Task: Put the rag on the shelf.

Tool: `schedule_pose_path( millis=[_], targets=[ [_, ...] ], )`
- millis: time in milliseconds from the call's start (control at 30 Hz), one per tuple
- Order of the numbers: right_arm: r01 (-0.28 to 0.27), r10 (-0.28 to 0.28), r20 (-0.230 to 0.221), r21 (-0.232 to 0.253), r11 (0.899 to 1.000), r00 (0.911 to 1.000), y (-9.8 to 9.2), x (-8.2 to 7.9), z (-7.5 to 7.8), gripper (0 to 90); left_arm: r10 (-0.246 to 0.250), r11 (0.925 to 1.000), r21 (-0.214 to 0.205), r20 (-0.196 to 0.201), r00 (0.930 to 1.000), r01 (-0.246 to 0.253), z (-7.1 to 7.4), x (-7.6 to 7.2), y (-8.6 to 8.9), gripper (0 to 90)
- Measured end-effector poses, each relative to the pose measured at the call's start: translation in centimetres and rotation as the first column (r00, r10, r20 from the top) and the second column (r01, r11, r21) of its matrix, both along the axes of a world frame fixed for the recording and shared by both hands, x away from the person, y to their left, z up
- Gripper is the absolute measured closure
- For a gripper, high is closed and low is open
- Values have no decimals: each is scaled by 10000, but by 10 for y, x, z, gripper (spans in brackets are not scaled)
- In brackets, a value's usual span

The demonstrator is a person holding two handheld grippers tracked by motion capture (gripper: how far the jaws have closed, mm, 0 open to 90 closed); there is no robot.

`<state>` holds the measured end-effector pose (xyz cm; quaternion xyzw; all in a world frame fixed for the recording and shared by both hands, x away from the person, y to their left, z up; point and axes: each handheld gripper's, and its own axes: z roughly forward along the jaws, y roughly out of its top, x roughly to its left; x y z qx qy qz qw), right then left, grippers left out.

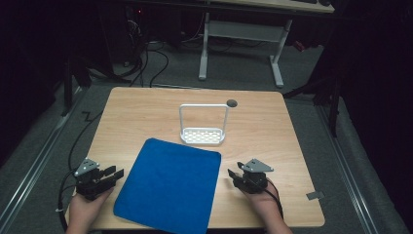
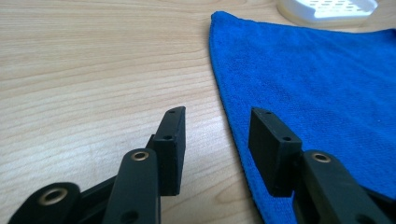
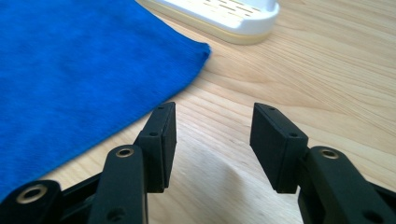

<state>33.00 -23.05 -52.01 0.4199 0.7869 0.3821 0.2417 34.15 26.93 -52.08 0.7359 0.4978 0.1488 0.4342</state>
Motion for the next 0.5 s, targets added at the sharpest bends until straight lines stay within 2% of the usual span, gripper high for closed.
schedule_pose_path(
  millis=[100, 200, 267, 367, 500],
  targets=[
    [-104, 104, 5, -48, 9999, 9999, 2, -1, 0, 511, -238, 9995, 224, -4, 9997, 238, -1, 4, -6, 577],
    [-122, 121, -20, -31, 9999, 9999, 2, 0, -1, 511, -543, 9976, 412, -172, 9984, 550, -4, 6, -12, 595],
    [-136, 136, -20, 36, 9999, 9999, 1, 1, 0, 514, -578, 9961, 652, -168, 9982, 588, -5, 6, -15, 596],
    [-131, 131, -20, 74, 9999, 9999, 1, 1, 0, 517, -518, 9977, 440, -84, 9986, 522, -2, 5, -13, 597],
    [-221, 221, 21, 189, 9996, 9998, 2, -1, 3, 536, -546, 9977, 391, -13, 9985, 546, 1, 3, -13, 636]
  ],
)
